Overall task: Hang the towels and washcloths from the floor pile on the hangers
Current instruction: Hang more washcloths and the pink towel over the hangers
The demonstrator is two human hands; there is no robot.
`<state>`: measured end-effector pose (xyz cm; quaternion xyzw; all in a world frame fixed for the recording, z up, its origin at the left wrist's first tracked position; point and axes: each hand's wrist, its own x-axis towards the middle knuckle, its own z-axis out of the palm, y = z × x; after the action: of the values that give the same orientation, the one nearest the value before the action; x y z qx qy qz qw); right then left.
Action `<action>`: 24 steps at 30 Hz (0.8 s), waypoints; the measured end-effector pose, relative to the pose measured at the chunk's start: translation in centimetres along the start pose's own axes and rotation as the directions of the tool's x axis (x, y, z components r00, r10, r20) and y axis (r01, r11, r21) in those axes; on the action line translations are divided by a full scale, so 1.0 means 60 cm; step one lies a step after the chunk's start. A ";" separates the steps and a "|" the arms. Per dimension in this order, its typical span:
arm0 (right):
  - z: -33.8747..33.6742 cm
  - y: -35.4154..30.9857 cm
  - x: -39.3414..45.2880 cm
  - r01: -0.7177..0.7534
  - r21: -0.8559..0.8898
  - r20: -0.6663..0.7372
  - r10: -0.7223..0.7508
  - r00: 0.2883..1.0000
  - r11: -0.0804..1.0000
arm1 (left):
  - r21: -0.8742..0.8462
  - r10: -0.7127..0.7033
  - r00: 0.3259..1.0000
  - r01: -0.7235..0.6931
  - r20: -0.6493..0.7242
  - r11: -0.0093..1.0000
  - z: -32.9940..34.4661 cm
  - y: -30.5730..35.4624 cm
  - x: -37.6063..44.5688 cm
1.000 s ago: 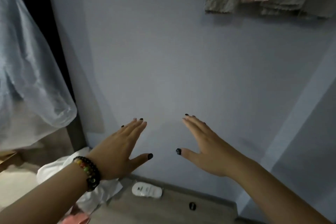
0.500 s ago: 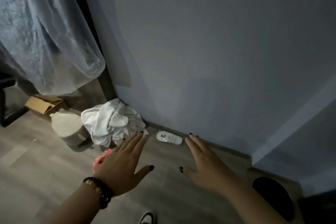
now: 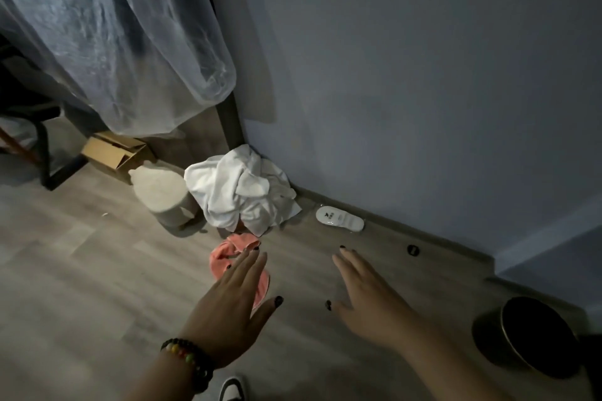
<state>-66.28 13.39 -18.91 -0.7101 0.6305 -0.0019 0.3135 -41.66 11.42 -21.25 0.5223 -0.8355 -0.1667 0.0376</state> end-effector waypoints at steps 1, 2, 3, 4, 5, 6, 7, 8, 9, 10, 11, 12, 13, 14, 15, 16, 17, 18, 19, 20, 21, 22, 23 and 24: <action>0.012 -0.022 0.019 -0.008 0.003 0.009 0.008 1.000 1.000 | -0.017 -0.005 1.000 0.005 0.008 1.000 -0.005 -0.028 0.000; 0.023 -0.043 0.038 -0.015 0.005 0.020 0.015 1.000 1.000 | -0.040 -0.016 1.000 0.017 0.020 0.999 -0.009 -0.056 0.000; 0.037 -0.063 0.059 -0.023 0.007 0.023 0.022 0.999 1.000 | -0.071 -0.032 0.999 0.034 0.024 0.997 -0.012 -0.085 0.001; 0.048 -0.081 0.080 -0.030 0.008 0.022 0.030 0.999 1.000 | -0.098 -0.044 0.999 0.046 0.021 0.994 -0.015 -0.114 0.003; 0.057 -0.097 0.100 -0.039 0.009 0.023 0.039 0.999 0.999 | -0.109 -0.052 0.999 0.053 0.016 0.993 -0.018 -0.142 0.006; 0.064 -0.113 0.120 -0.047 0.007 0.023 0.047 0.999 0.999 | -0.105 -0.055 0.998 0.056 0.013 0.993 -0.020 -0.169 0.007; 0.070 -0.126 0.139 -0.055 0.007 0.018 0.054 0.998 0.998 | -0.099 -0.053 0.998 0.055 0.016 0.994 -0.021 -0.195 0.009; 0.076 -0.139 0.157 -0.061 0.008 0.010 0.061 0.998 0.998 | -0.099 -0.053 0.998 0.055 0.024 0.994 -0.022 -0.217 0.011; 0.082 -0.151 0.175 -0.066 0.015 0.006 0.066 0.998 0.998 | -0.106 -0.053 0.998 0.057 0.038 0.993 -0.023 -0.238 0.013; 0.088 -0.162 0.192 -0.072 0.033 0.005 0.072 0.997 0.997 | -0.112 -0.056 0.997 0.061 0.053 0.992 -0.023 -0.257 0.016; 0.095 -0.173 0.208 -0.078 0.057 0.009 0.078 0.997 0.995 | -0.115 -0.060 0.996 0.067 0.068 0.991 -0.023 -0.273 0.021; 0.101 -0.183 0.225 -0.083 0.081 0.013 0.082 0.997 0.993 | -0.121 -0.066 0.995 0.076 0.080 0.990 -0.021 -0.289 0.026; 0.108 -0.192 0.241 -0.084 0.098 0.018 0.082 0.996 0.992 | -0.133 -0.074 0.993 0.085 0.088 0.987 -0.019 -0.303 0.033; 0.115 -0.199 0.258 -0.085 0.109 0.029 0.082 0.996 0.990 | -0.147 -0.082 0.992 0.096 0.095 0.985 -0.016 -0.316 0.041; 0.122 -0.203 0.275 -0.087 0.119 0.043 0.083 0.996 0.989 | -0.155 -0.089 0.990 0.105 0.105 0.982 -0.012 -0.328 0.050; 0.128 -0.206 0.293 -0.091 0.131 0.055 0.085 0.995 0.987 | -0.159 -0.096 0.988 0.115 0.118 0.981 -0.007 -0.340 0.061; 0.134 -0.207 0.312 -0.095 0.145 0.061 0.087 0.994 0.985 | -0.162 -0.105 0.985 0.126 0.133 0.979 -0.001 -0.351 0.073; 0.141 -0.205 0.331 -0.098 0.158 0.066 0.088 0.994 0.983 | -0.169 -0.114 0.983 0.137 0.142 0.976 0.005 -0.361 0.087; 0.146 -0.202 0.350 -0.101 0.168 0.072 0.090 0.993 0.981 | -0.176 -0.121 0.981 0.147 0.149 0.973 0.012 -0.370 0.101; 0.150 -0.199 0.367 -0.109 0.183 0.081 0.096 0.992 0.977 | -0.181 -0.126 0.979 0.154 0.159 0.971 0.019 -0.377 0.115; 0.153 -0.194 0.386 -0.119 0.207 0.088 0.103 0.991 0.971 | -0.188 -0.136 0.976 0.168 0.170 0.968 0.025 -0.383 0.130; 0.155 -0.186 0.406 -0.129 0.234 0.095 0.110 0.989 0.964 | -0.199 -0.156 0.971 0.192 0.183 0.961 0.033 -0.390 0.147; 0.157 -0.178 0.427 -0.141 0.255 0.102 0.118 0.988 0.957 | -0.214 -0.177 0.965 0.217 0.194 0.952 0.042 -0.397 0.165; 0.161 -0.169 0.448 -0.160 0.268 0.110 0.135 0.985 0.950 | -0.229 -0.190 0.961 0.236 0.203 0.944 0.050 -0.403 0.183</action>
<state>-47.87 -6.36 -32.71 -0.6097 0.6607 -0.0340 0.4366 -26.55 -7.25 -32.98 0.5838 -0.7461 -0.3201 0.0103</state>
